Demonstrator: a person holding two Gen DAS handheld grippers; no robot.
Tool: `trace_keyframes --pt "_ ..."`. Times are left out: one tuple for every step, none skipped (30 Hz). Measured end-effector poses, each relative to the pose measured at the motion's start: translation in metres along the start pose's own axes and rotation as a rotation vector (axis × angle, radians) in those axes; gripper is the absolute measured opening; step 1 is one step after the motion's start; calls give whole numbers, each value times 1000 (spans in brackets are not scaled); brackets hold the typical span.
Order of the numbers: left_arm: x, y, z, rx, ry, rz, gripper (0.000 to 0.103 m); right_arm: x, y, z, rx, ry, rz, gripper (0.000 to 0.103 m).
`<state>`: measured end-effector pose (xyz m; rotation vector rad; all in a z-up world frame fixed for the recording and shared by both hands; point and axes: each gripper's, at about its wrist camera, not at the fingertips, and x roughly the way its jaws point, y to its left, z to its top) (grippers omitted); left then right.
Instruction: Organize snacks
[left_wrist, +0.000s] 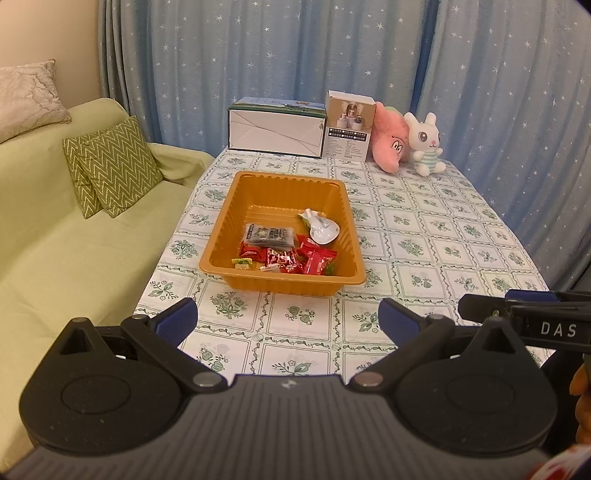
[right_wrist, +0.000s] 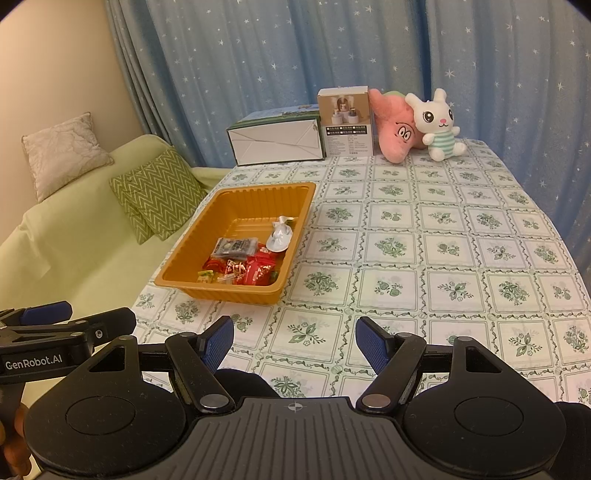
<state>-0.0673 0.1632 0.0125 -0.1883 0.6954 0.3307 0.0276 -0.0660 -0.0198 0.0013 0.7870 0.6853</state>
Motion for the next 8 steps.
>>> trace_keyframes --pt "0 0 0 2 0 -2 103 0 0 0 0 1 0 73" --pt "0 0 0 2 0 -1 103 0 0 0 0 0 0 73" --pt "1 0 -1 2 0 -3 103 0 0 0 1 0 0 73" --pt "0 0 -1 1 -1 -3 103 0 0 0 0 0 0 73" --pt "0 0 -1 -1 -3 -3 103 0 0 0 0 0 0 73" --pt "0 0 -1 -2 -5 -3 103 0 0 0 0 0 0 73" --pt "1 1 0 -2 -7 -1 103 0 0 0 0 0 0 73" --pt "0 1 0 -1 -10 0 103 0 0 0 -1 0 1 73"
